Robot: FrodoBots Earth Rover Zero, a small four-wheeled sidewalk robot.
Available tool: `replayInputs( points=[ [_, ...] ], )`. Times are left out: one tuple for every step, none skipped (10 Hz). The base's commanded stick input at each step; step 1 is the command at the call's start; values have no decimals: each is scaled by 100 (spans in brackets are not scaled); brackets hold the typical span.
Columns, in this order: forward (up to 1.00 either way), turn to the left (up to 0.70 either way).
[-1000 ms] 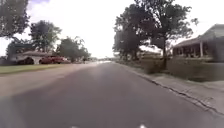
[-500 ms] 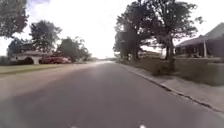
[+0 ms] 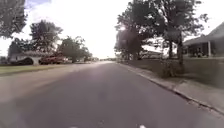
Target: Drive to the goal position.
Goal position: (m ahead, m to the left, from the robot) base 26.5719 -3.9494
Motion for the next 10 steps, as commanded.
replayInputs(
  points=[
    [100, -1],
    [100, -16],
    [100, -35],
    [100, -8],
    [100, -4],
    [100, 0],
    [100, 0],
    [100, 0],
    [100, 0],
    [100, 0]
  ],
)
